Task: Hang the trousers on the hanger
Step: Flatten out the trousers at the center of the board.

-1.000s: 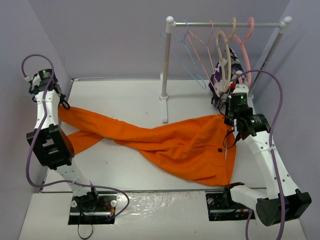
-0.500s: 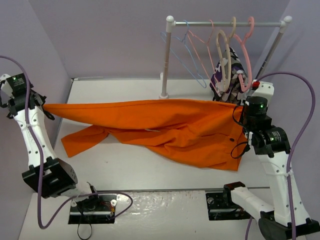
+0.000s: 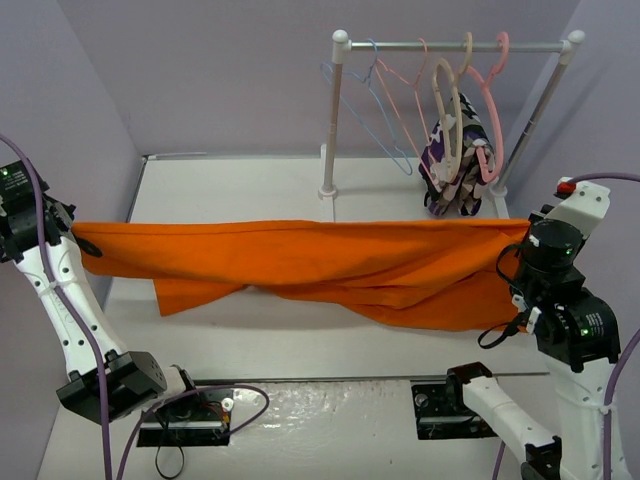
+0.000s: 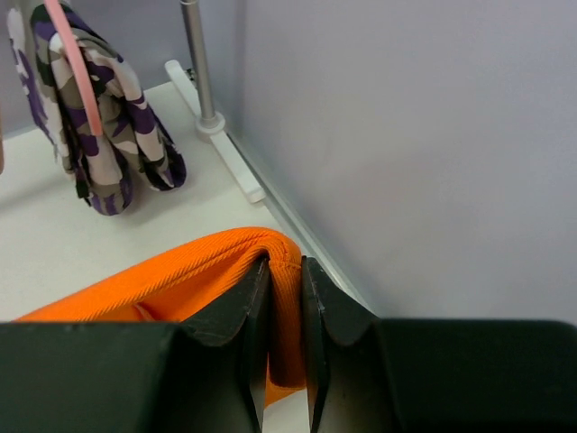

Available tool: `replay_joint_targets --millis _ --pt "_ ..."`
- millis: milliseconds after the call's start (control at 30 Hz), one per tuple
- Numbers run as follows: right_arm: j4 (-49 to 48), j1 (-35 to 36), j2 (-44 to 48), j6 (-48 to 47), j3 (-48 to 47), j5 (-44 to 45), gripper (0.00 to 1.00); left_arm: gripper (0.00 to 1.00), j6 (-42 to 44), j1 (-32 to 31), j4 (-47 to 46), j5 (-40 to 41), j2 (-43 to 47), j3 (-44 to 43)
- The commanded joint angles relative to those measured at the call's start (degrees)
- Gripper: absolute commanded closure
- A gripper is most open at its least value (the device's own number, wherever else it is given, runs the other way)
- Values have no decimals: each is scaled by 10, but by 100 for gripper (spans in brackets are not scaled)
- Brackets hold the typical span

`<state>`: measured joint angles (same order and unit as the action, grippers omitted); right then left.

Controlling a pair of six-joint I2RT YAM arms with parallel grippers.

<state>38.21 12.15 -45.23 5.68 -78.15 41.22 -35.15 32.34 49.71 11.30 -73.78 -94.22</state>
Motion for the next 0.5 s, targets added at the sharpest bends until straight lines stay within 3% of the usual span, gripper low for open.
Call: replay_joint_targets --millis 0,300,467 --pt "-39 3 -31 -9 -2 76 100 100 1 1 -47 29 9 34" --pt "-55 -23 -134 31 43 12 100 100 12 -55 -144 30 -47 114" --pt "-101 -88 -190 53 55 -68 100 100 16 -84 -182 25 -94 116"
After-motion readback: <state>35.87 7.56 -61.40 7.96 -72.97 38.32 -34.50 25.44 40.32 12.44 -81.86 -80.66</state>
